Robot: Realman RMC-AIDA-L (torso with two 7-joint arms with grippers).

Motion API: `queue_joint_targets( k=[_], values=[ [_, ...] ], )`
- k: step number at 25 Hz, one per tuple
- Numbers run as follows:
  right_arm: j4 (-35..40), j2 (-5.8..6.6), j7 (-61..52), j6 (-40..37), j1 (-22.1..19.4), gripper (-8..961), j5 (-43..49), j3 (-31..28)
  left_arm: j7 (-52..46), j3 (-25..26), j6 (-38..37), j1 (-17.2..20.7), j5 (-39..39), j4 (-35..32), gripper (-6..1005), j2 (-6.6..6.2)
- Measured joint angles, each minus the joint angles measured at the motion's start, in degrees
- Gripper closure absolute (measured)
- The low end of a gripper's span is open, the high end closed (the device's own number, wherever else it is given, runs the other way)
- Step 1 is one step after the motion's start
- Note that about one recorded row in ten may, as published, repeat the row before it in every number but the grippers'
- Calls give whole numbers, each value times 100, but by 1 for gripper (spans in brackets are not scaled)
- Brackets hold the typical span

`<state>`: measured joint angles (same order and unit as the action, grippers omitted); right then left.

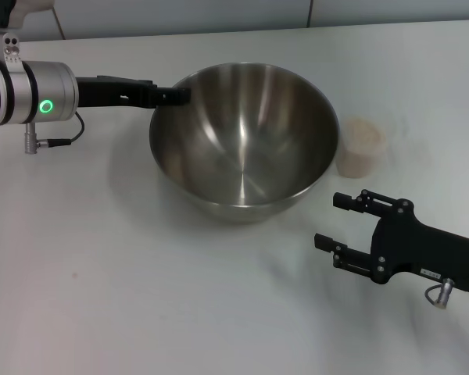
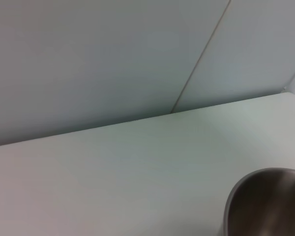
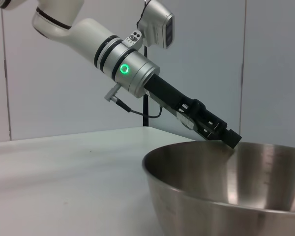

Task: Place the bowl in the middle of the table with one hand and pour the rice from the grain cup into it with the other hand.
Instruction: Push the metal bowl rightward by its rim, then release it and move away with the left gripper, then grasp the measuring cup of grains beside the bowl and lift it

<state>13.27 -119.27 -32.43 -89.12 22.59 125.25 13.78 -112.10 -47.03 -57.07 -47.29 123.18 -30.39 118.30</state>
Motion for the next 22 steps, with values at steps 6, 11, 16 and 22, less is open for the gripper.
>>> queue_joint_targets(
  k=[6,11,16,22],
  values=[
    [0,0,0,0,-2,279,0,-13,95,2,-172,93,-119,-87,162,0],
    [0,0,0,0,-5,279,0,-22,871,49,-1127,730,-1353,-578,162,-10],
    [0,0,0,58,7,278,0,-24,2053,55,-2037,1650,-2794,-877,162,-26],
    [0,0,0,71,26,279,-1,-25,3859,74,-3106,2692,-3762,-741,162,-40]
  ],
)
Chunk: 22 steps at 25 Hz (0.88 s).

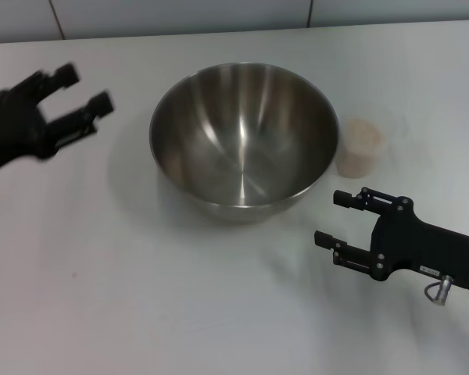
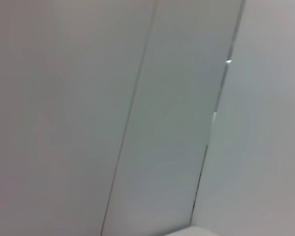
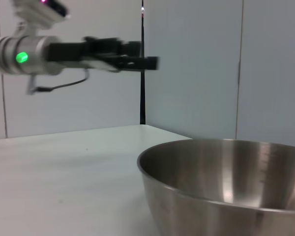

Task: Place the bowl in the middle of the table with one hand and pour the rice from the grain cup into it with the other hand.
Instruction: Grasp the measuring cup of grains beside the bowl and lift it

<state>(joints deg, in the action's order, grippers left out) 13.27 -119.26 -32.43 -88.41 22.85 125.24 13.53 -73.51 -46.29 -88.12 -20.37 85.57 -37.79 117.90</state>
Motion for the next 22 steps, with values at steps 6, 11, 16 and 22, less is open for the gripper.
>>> queue_joint_targets(
  k=[6,11,16,22],
  values=[
    [-24,0,0,0,9,279,-9,-11,1728,8,-921,539,-190,954,162,-120],
    [-62,0,0,2,8,278,-9,-18,2832,-27,-1120,644,-165,1665,161,-183],
    [-70,0,-1,51,-1,279,-14,-18,3392,-74,-1069,666,111,1969,161,-181],
    [-71,0,-2,55,-46,278,-49,-17,3640,-115,-884,750,232,2102,161,-193]
  ],
)
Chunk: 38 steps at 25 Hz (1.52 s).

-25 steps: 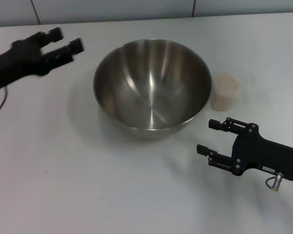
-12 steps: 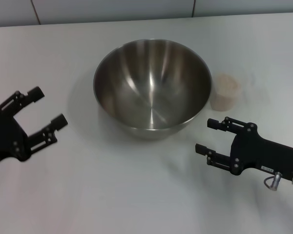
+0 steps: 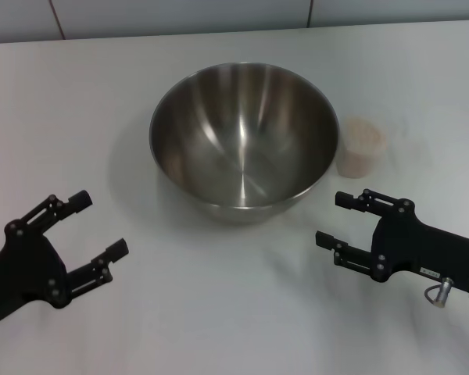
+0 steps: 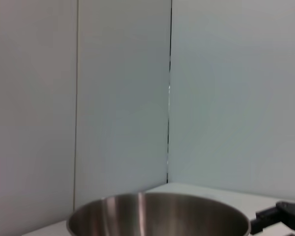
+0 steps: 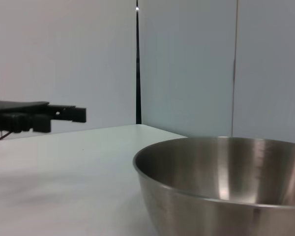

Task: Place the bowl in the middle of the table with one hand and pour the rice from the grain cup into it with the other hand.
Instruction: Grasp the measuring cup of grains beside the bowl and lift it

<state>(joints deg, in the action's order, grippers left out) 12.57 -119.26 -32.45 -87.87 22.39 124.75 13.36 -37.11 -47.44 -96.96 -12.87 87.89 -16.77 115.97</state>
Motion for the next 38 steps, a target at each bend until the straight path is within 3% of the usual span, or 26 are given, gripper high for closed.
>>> queue_joint_targets(
  k=[18,22,24,29,38],
  values=[
    [-167,-8,38,16,-157,279,-251,0,232,19,199,12,95,42,162,34],
    [-768,-13,710,16,-470,279,-1072,-11,204,-1,163,4,97,42,162,60],
    [-1525,-29,1617,70,-741,279,-2130,-93,217,-6,154,4,98,43,162,84],
    [-2476,-51,2804,260,-920,278,-3384,-369,215,42,130,27,78,43,162,111],
    [-2814,-60,3253,801,-859,279,-4010,-939,16,274,113,54,54,44,161,102]
  ],
)
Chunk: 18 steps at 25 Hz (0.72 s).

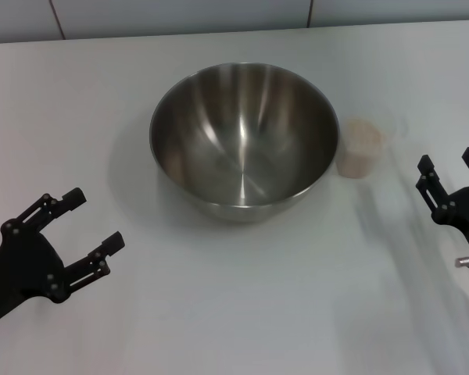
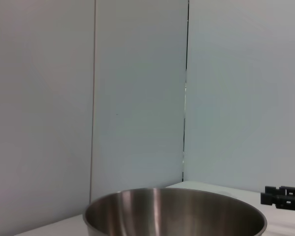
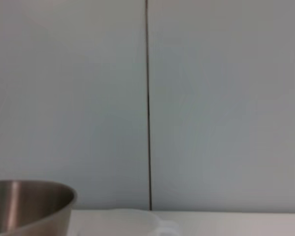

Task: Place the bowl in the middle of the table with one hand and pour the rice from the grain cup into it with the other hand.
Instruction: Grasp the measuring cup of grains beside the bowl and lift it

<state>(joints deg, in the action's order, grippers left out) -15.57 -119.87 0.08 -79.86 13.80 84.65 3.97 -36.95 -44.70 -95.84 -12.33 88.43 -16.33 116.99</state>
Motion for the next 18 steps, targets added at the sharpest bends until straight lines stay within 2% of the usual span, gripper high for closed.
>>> queue_joint_targets(
  k=[18],
  values=[
    [280,11,-27,623,446,279,-17,-118,-15,103,-14,-8,-2,8,162,11]
  ],
)
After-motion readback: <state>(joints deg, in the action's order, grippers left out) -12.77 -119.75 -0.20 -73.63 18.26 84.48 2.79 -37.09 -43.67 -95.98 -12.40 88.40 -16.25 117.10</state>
